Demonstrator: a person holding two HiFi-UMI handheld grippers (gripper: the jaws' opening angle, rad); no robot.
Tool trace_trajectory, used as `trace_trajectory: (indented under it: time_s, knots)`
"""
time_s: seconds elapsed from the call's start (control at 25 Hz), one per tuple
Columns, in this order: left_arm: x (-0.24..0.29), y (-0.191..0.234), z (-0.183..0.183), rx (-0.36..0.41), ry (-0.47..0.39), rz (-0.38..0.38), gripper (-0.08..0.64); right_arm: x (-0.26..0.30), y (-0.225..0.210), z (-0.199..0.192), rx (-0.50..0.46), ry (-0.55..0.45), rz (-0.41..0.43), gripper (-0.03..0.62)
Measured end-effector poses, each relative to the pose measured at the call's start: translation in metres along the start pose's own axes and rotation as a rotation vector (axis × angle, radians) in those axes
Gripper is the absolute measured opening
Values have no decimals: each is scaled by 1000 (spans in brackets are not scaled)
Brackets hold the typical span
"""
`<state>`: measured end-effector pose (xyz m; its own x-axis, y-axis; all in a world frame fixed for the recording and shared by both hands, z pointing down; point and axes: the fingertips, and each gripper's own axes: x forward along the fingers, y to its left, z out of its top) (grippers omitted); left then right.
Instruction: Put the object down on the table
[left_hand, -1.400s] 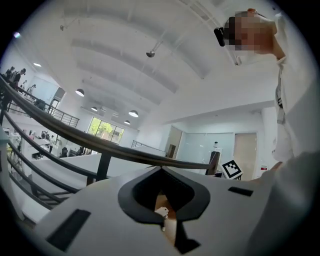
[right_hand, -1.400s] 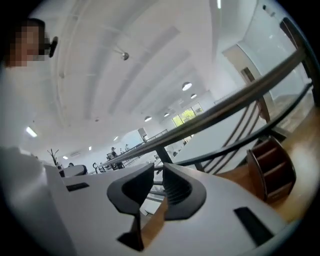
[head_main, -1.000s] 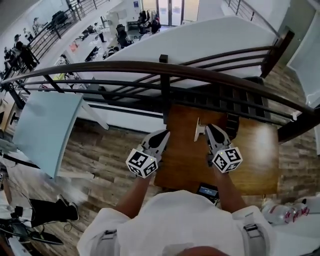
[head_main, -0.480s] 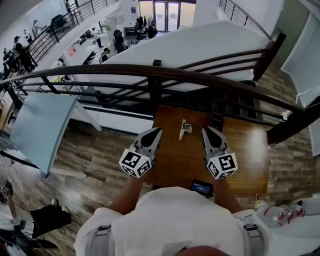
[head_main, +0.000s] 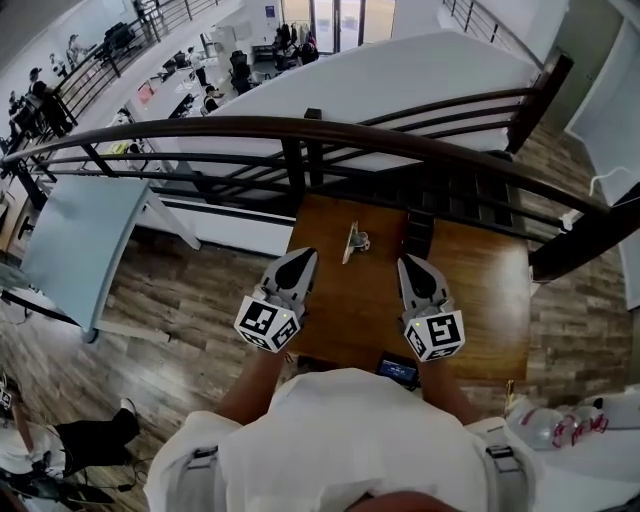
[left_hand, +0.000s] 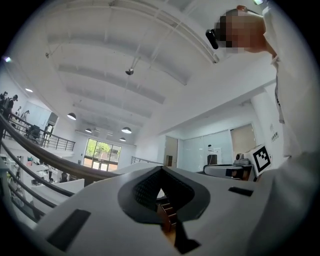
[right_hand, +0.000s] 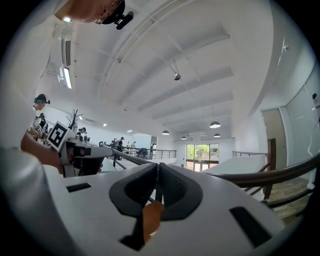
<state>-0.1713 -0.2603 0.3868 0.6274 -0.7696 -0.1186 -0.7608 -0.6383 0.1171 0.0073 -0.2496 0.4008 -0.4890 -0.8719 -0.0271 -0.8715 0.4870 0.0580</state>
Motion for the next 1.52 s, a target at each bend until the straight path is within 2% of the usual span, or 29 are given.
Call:
trace_trajectory:
  time_s: [0.44, 0.96, 1.52]
  knots:
    - [-4, -23, -20, 4, 39, 76, 14, -35, -29, -14, 28, 17, -55, 28]
    - [7, -48, -30, -9, 75, 18, 14, -46, -39, -18, 52, 19, -37, 25]
    - [-6, -49, -32, -26, 77, 26, 14, -55, -32, -22, 90, 18, -43, 25]
